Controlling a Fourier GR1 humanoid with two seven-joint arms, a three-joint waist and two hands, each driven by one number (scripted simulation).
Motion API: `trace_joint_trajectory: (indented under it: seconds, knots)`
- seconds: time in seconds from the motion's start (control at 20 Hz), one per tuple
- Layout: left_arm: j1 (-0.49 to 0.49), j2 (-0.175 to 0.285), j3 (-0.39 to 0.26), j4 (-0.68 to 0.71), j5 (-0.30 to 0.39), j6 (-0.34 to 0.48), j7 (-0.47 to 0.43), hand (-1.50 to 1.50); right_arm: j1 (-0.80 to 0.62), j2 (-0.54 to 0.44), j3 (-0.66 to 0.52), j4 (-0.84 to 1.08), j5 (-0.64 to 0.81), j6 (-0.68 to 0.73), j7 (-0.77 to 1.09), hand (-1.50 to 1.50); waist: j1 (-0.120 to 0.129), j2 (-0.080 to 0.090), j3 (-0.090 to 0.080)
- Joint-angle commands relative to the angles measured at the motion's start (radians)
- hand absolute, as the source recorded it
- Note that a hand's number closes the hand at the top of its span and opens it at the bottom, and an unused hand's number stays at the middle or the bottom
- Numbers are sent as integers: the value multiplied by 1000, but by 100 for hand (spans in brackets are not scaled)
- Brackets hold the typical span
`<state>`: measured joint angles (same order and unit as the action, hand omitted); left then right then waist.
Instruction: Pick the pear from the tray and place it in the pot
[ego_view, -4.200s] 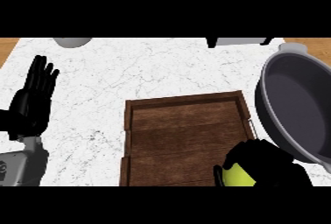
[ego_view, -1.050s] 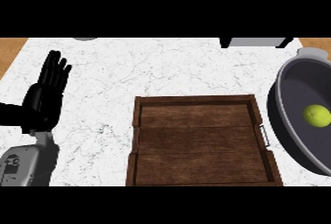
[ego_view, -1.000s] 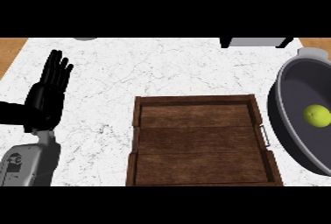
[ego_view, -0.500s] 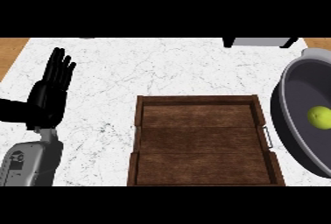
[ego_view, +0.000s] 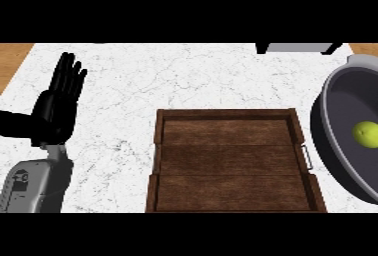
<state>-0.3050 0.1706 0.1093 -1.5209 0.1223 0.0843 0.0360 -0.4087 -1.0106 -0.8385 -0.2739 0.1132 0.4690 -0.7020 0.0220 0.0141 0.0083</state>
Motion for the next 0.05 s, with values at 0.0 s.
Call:
trace_joint_trajectory:
  seconds: [0.0]
  knots:
    - [-5,-4,-4,16,-25,19,-13,0,68,-20,-12,25,-11,106,-132,-150,-12,1,3]
